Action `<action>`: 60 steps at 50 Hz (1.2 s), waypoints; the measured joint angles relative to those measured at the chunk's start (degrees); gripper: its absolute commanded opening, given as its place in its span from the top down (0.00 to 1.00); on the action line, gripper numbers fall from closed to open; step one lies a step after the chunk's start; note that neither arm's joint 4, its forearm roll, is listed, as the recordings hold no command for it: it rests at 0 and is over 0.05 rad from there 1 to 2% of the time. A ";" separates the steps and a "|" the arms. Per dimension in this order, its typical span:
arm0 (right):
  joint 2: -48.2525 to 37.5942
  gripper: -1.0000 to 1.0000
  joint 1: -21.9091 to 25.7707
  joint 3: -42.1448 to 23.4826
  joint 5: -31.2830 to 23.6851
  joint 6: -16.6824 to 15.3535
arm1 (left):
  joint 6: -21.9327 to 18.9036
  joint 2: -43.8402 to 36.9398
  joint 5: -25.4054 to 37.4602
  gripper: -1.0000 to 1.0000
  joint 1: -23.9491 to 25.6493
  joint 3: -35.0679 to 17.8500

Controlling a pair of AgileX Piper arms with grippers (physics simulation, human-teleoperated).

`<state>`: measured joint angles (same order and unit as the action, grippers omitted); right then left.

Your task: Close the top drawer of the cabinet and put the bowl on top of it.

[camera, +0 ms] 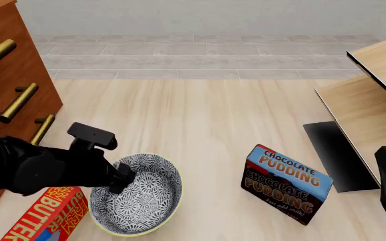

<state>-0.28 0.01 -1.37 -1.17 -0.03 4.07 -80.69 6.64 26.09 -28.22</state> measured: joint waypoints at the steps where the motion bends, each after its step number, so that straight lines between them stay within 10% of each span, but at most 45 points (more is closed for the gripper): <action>1: 0.00 0.00 0.00 0.00 0.00 0.00 | -0.01 -0.17 -0.14 0.00 0.00 0.02; 13: 0.00 0.00 0.00 0.00 0.00 0.00 | 0.14 -1.96 -1.09 0.00 0.48 0.22; 14: 0.00 0.00 0.00 0.00 0.00 0.00 | 0.15 -2.07 -1.11 1.00 0.53 0.21; 60: 0.00 0.00 0.00 0.00 0.00 0.00 | 10.29 8.33 7.23 1.00 6.16 -9.75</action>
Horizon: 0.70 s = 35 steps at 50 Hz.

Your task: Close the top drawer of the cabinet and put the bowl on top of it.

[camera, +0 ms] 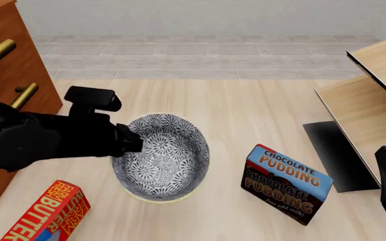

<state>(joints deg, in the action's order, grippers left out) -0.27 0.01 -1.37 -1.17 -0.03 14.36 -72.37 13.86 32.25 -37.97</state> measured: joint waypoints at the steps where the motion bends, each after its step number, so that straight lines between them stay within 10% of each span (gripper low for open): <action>1: 0.00 0.00 0.00 0.00 0.00 0.00 | 0.33 0.36 0.41 1.00 0.16 -0.31; 35: 0.00 0.00 0.00 0.00 0.00 0.00 | 5.39 15.88 20.97 1.00 1.60 -12.99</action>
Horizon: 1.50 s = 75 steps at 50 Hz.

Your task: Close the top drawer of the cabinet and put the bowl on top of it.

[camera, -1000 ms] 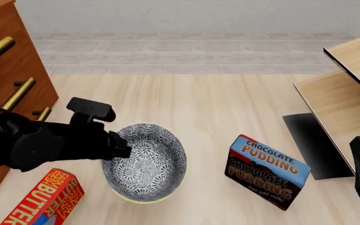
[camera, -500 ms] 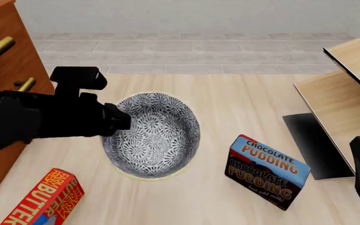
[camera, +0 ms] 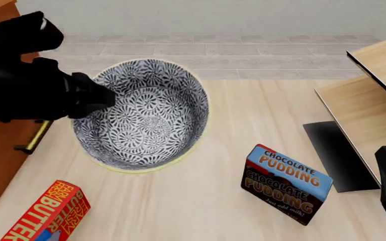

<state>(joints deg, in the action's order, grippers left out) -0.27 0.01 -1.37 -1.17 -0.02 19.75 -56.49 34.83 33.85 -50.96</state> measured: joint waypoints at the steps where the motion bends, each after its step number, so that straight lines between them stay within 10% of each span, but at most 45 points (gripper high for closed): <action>1: 0.00 0.00 0.00 0.00 0.00 0.00 | 0.02 0.41 0.64 1.00 -0.14 -0.37; 75: 0.00 0.00 0.00 0.00 0.00 0.00 | -0.66 11.30 31.63 1.00 -26.07 -28.61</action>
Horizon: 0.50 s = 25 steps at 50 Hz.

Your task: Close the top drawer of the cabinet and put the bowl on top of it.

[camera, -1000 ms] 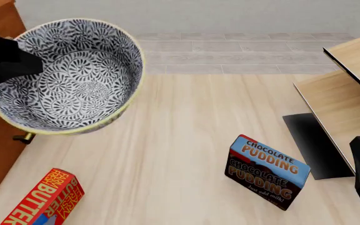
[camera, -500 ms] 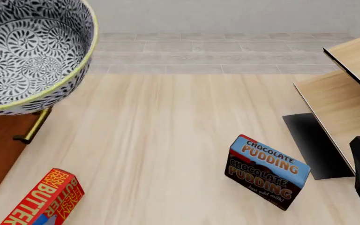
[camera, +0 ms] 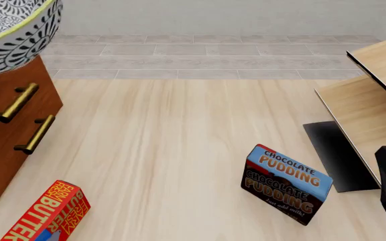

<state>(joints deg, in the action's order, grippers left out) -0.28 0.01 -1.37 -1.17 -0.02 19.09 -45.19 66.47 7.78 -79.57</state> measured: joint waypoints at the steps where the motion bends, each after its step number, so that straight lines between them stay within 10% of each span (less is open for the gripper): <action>1: 0.00 0.00 0.00 0.00 0.00 0.00 | 0.09 -0.22 0.21 1.00 -0.33 -0.58; 25: 0.00 0.00 0.00 0.00 0.00 0.00 | 2.18 -5.44 2.44 1.00 -7.35 -11.22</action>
<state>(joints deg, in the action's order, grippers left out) -0.28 0.01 -1.37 -1.17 -0.02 21.27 -50.62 68.91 0.43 -90.79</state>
